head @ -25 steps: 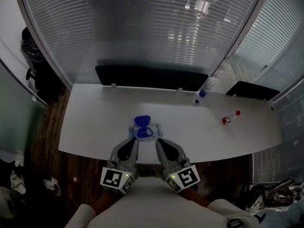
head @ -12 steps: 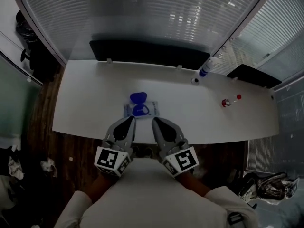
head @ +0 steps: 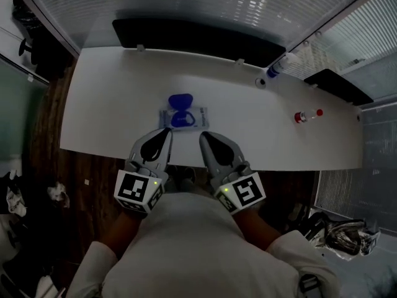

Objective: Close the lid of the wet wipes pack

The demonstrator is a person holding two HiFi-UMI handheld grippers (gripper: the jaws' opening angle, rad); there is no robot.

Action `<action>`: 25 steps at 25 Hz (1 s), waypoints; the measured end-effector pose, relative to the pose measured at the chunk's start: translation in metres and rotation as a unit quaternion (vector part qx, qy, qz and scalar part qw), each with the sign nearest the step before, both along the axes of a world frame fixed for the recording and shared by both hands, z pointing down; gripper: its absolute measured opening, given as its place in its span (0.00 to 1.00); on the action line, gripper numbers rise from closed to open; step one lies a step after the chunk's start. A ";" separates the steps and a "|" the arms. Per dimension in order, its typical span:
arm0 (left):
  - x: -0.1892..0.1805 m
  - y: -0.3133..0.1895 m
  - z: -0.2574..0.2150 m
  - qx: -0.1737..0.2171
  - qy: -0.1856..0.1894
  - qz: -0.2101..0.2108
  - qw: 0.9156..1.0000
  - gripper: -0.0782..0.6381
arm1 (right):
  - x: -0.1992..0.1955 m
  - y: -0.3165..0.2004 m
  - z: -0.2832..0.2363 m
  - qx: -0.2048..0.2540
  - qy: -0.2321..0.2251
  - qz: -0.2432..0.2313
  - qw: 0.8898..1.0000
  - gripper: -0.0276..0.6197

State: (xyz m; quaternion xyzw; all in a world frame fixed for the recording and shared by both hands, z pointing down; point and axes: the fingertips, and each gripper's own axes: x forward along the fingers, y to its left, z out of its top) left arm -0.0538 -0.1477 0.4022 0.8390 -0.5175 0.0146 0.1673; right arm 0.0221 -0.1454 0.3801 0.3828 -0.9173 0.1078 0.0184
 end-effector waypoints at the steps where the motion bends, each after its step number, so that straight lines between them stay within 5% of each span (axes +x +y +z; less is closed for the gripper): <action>1: 0.000 -0.002 0.003 -0.002 -0.001 -0.001 1.000 0.11 | -0.001 -0.003 0.002 0.001 0.003 -0.002 1.000 0.04; 10: -0.009 -0.018 0.051 -0.044 -0.031 -0.007 0.999 0.11 | -0.015 -0.030 0.030 -0.009 0.038 -0.019 0.999 0.04; 25: -0.015 -0.052 0.179 -0.159 -0.078 0.007 0.984 0.11 | -0.019 -0.092 0.160 -0.049 0.160 -0.056 0.984 0.04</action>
